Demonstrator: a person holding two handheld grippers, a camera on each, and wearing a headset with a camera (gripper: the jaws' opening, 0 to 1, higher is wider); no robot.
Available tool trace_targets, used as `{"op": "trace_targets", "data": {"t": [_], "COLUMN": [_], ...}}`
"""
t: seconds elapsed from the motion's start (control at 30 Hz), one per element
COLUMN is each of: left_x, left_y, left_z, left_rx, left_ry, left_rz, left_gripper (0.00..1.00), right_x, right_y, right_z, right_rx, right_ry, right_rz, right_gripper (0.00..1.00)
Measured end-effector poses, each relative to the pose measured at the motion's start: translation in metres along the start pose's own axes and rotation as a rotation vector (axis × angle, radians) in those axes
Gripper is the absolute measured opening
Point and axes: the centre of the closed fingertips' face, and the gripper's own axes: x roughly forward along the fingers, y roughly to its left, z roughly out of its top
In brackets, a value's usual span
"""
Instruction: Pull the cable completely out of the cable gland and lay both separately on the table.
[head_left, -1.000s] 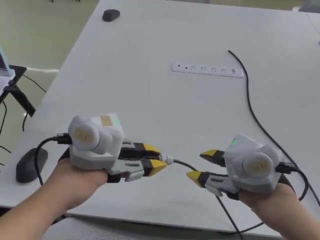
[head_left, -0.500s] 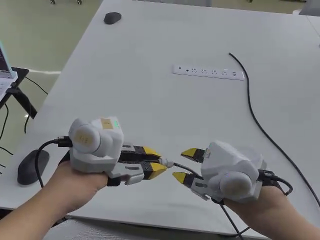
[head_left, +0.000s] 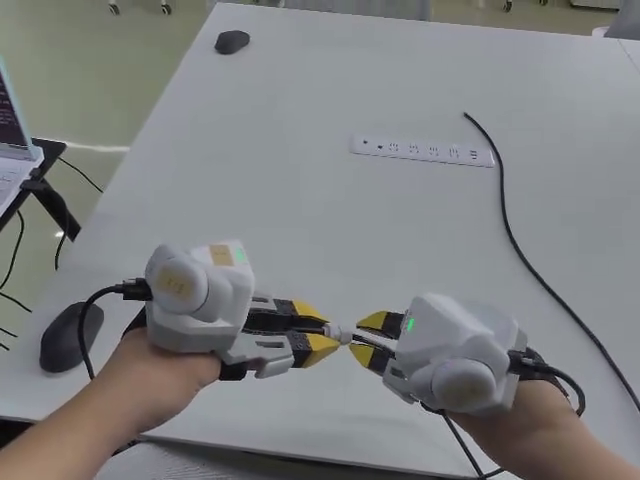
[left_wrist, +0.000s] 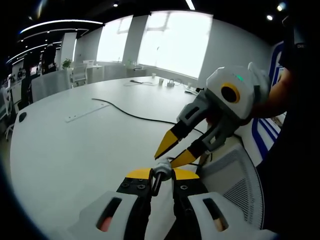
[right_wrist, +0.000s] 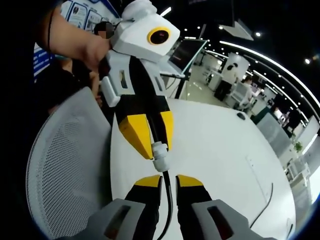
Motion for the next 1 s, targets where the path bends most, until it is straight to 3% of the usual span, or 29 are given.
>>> {"op": "trace_targets", "data": {"t": [0.5, 0.73, 1.0], "left_x": [0.001, -0.001, -0.003], "left_y": [-0.001, 0.000, 0.004], "left_z": [-0.001, 0.001, 0.005], "left_rx": [0.000, -0.002, -0.005], "left_ry": [0.000, -0.007, -0.019], "left_rz": [-0.001, 0.002, 0.013], "left_gripper": [0.15, 0.15, 0.15], "right_x": [0.002, 0.003, 0.002], "right_y": [0.004, 0.002, -0.006], "right_z": [-0.001, -0.005, -0.020], "right_rx": [0.002, 0.037, 0.132], "right_ry": [-0.001, 0.002, 0.038], "right_rz": [0.017, 0.014, -0.010], "right_gripper": [0.00, 0.00, 0.00]}}
